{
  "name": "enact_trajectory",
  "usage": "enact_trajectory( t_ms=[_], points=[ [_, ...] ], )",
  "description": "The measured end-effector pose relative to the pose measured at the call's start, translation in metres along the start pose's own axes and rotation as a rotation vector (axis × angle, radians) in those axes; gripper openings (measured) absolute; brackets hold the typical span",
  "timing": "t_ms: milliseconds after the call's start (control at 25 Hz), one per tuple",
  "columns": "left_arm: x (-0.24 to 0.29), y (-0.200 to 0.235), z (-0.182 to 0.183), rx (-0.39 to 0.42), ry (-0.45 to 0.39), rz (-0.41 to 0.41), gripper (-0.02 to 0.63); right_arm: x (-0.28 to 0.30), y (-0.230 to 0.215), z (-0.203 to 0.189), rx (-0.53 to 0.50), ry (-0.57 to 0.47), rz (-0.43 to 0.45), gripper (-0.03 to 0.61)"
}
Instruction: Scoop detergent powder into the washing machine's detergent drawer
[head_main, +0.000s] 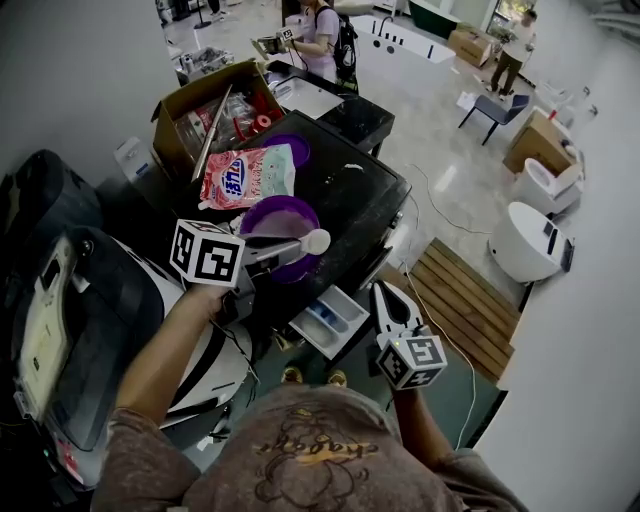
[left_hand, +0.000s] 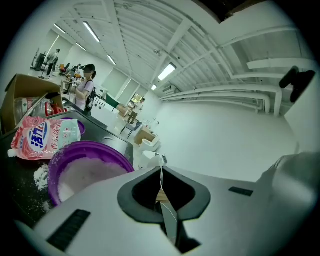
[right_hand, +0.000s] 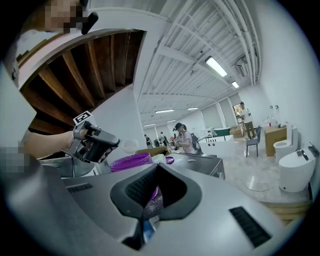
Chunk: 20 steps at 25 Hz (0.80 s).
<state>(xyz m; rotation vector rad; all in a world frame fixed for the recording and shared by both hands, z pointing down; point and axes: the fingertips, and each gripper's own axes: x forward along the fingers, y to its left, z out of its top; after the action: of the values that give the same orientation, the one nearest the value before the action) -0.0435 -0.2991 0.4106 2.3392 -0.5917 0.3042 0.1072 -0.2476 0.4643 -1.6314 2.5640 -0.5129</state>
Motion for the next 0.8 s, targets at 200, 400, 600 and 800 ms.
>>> enact_trajectory(
  t_ms=[200,400,600,800],
  points=[
    [0.02,-0.022,-0.013,0.015,0.02,-0.045,0.025,-0.015,-0.013,0.0,-0.01,-0.002,-0.042,0.003],
    [0.036,-0.035,-0.037,0.038,0.05,-0.045,0.025,-0.03,-0.023,-0.001,0.0,-0.002,-0.081,0.003],
    [0.045,-0.034,-0.059,0.015,0.061,-0.036,0.025,-0.039,-0.028,-0.007,-0.005,0.01,-0.1,0.003],
    [0.047,-0.03,-0.082,0.035,0.088,0.006,0.025,-0.04,-0.026,-0.009,0.013,0.013,-0.108,0.002]
  ],
)
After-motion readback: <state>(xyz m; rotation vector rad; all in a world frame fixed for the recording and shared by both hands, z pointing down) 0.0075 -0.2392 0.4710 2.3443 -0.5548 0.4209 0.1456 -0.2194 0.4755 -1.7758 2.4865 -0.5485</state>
